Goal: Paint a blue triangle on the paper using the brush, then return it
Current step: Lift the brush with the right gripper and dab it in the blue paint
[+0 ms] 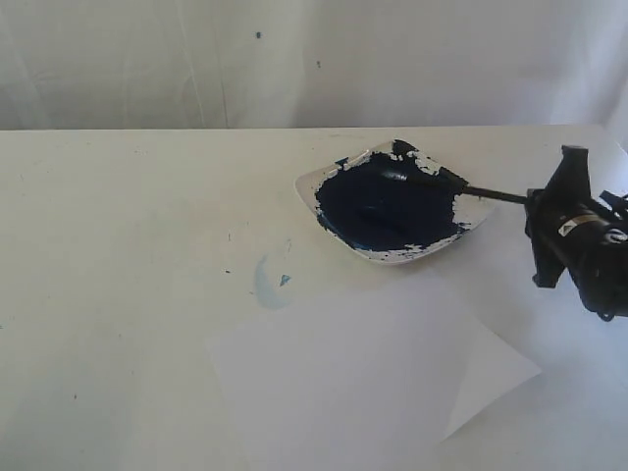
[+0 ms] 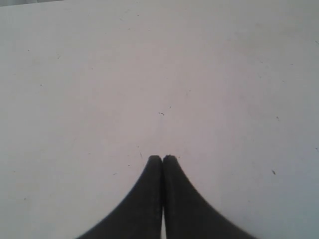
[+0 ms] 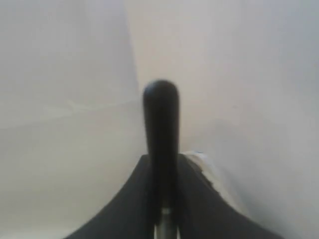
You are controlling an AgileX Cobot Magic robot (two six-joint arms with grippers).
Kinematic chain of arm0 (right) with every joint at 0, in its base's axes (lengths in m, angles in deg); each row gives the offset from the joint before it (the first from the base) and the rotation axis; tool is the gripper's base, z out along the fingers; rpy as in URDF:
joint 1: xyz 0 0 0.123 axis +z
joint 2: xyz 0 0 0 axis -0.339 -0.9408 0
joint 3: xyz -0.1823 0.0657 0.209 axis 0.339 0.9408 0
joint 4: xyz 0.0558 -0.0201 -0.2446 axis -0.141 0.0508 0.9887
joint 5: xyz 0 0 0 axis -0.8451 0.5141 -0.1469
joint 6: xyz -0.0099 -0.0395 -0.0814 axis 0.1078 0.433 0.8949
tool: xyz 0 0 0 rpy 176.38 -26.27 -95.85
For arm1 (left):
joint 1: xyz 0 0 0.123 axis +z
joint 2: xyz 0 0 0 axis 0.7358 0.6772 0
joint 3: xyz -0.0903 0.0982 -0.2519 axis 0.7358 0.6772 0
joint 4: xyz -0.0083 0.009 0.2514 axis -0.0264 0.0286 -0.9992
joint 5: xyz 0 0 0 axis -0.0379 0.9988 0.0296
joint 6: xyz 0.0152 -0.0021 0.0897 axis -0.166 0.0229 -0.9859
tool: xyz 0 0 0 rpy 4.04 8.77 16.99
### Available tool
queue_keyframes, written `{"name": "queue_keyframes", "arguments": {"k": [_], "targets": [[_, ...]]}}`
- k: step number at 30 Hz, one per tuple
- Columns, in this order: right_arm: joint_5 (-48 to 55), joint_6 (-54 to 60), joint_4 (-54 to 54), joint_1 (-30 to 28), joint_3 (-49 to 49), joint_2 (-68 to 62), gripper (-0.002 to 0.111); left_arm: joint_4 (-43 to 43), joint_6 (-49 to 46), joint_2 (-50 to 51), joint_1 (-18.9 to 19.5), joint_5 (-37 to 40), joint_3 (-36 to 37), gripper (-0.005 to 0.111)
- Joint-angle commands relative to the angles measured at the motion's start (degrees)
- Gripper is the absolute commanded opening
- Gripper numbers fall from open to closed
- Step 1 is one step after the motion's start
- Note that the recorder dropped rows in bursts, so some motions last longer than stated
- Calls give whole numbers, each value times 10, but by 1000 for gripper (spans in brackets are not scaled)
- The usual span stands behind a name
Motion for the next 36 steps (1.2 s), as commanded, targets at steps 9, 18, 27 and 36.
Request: {"name": "queue_keyframes", "arguments": {"k": [9,18,27,36], "targets": [[-208,147,182,-56,1,22,0,0,1,-2,-2,-2,2,0],[-178,273,331,-102,-4,108,0,0,1,-2,-2,-2,2,0],[-63,295,577,-105,-90,172,0,0,1,-2,-2,-2,2,0],[-29,387,668,-93,-146,174,0,0,1,-2,-2,-2,2,0]]}}
